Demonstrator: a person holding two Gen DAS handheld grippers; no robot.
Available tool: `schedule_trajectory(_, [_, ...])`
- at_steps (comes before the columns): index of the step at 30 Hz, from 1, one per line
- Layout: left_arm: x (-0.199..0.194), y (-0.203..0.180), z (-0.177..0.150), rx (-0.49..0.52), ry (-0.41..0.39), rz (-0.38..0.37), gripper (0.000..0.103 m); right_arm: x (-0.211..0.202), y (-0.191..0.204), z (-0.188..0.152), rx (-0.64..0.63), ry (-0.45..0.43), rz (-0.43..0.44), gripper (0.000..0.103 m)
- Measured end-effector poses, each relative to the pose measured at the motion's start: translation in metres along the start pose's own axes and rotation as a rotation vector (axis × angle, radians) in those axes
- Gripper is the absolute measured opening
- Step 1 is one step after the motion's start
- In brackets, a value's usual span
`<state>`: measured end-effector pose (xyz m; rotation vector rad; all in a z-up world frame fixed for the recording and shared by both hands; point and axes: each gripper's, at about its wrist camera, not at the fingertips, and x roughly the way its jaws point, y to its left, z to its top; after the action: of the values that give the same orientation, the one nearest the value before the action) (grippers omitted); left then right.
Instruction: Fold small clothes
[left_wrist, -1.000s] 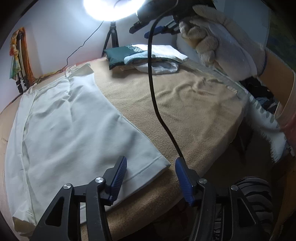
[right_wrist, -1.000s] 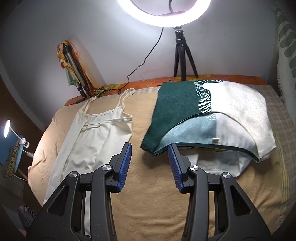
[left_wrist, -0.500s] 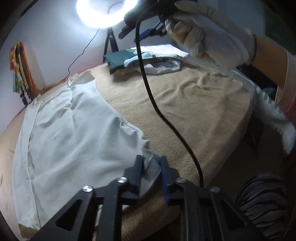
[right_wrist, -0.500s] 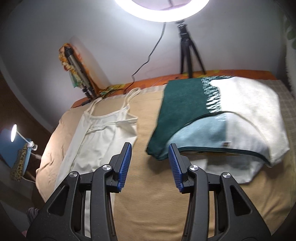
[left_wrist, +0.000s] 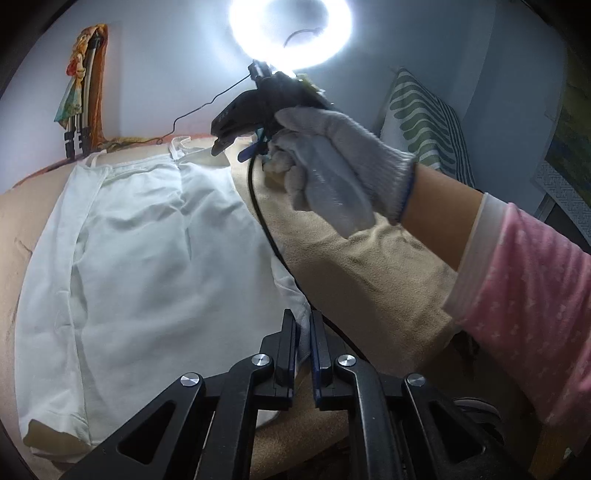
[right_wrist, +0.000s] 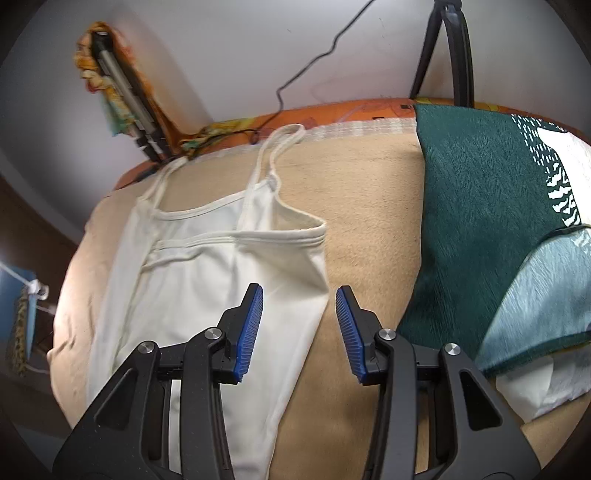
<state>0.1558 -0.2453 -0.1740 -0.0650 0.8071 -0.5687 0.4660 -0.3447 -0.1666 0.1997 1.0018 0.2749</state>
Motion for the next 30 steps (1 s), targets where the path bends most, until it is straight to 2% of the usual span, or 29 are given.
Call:
schedule_trajectory(4, [-0.002,0.007,-0.001,-0.036,-0.005,-0.016,0.004,0.015,-0.008,0.010,0.063,0.001,0.006,0.043])
schedule_trajectory(6, [-0.003,0.011,0.000,-0.046,-0.009,-0.017,0.004,0.020,-0.007,0.014,0.081,0.007,0.033,0.030])
schedule_trajectory(7, [-0.005,0.013,-0.001,-0.054,-0.013,-0.018,0.004,0.021,-0.003,0.016,0.078,0.010,0.034,0.013])
schedule_trajectory(8, [-0.006,0.015,-0.002,-0.062,-0.016,-0.018,0.004,0.021,0.001,0.018,0.069,0.010,0.022,0.009])
schedule_trajectory(13, [-0.020,0.031,-0.009,-0.136,-0.033,-0.024,0.004,0.007,0.030,0.029,-0.015,-0.022,-0.020,0.006])
schedule_trajectory(20, [-0.037,0.062,-0.024,-0.270,-0.048,-0.048,0.003,0.003,0.072,0.045,-0.047,-0.011,-0.072,0.006])
schedule_trajectory(30, [-0.048,0.093,-0.045,-0.361,-0.048,-0.009,0.004,0.053,0.134,0.043,-0.122,0.047,-0.078,0.006])
